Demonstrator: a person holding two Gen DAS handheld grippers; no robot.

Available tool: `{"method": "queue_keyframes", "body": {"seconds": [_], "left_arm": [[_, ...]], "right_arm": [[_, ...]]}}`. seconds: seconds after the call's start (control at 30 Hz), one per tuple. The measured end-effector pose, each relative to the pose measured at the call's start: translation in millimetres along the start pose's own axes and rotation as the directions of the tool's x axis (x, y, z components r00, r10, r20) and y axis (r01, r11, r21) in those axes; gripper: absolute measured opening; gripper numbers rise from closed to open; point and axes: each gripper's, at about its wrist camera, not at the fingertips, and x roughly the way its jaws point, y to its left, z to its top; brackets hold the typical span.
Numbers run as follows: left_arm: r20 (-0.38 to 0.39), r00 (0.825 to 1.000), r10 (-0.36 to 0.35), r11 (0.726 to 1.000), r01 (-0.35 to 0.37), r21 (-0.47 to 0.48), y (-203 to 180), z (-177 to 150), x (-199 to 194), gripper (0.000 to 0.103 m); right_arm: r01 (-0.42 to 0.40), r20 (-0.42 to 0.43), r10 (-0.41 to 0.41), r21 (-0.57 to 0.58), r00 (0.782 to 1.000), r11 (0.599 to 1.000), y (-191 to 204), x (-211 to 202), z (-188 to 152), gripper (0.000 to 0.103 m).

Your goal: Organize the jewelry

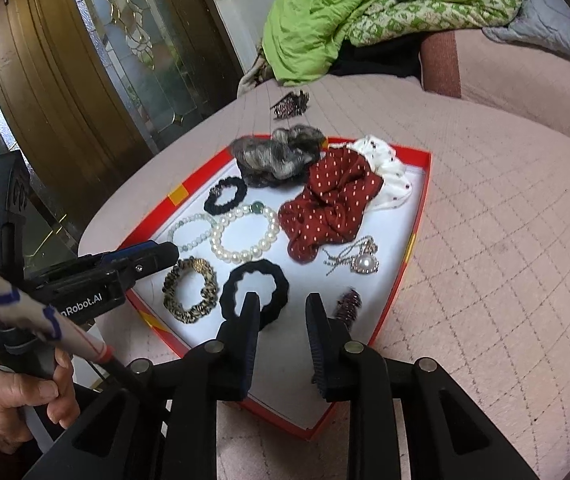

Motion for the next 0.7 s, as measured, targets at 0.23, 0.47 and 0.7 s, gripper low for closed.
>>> {"method": "queue_keyframes", "body": {"seconds": [0.23,0.47,0.7], "left_arm": [[0.009,1.0,0.007,1.0,-0.007,0.019,-5.8,0.4,-0.8,0.041],[0.051,0.998,0.023,0.999,-0.024,0.022,-10.9,2.0,-9.8,0.06],[0.231,0.968,0.096,0.994,-0.105,0.029,-22.7,-3.6,-67.9,0.097]], "right_arm": [[0.018,0.021,-0.018,0.001,1.0,1.0,-0.9,-5.3,1.7,0.031],[0.057,0.051,-0.058,0.022,0.997,0.998,-3.9,-18.0,-0.4,0.042],[0.178,0.186,-0.175,0.001,0.967,0.984,12.4,-70.6,-7.0,0.084]]}}
